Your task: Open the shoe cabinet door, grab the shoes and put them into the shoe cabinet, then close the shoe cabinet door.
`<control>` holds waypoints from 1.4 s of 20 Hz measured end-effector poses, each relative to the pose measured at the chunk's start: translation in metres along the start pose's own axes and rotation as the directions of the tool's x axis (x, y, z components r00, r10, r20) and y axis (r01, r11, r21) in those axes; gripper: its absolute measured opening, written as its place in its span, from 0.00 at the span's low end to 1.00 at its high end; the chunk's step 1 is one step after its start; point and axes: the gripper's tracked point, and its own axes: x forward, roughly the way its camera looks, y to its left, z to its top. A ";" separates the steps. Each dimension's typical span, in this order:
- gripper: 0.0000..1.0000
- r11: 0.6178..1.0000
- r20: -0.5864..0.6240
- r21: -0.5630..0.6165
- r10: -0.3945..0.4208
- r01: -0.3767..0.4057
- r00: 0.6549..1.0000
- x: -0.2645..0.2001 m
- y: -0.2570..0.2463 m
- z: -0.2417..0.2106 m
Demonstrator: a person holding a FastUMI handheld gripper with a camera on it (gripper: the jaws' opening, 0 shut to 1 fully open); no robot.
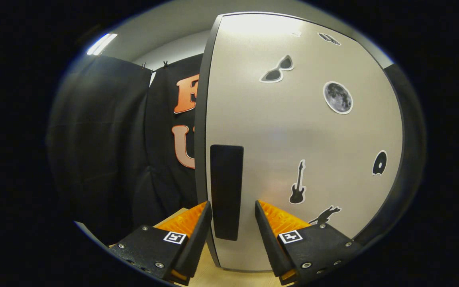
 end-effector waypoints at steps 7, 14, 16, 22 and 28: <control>0.71 0.998 -0.009 -0.032 -0.058 0.058 0.998 -0.037 -0.013 -0.003; 0.71 0.980 0.019 -0.028 -0.196 0.196 0.980 -0.077 -0.033 -0.001; 0.72 0.972 0.029 -0.010 -0.233 0.233 0.972 -0.086 -0.036 -0.001; 0.74 0.955 0.012 0.012 -0.297 0.297 0.955 -0.113 -0.041 -0.008; 0.76 0.947 0.018 0.029 -0.320 0.320 0.947 -0.132 -0.042 -0.008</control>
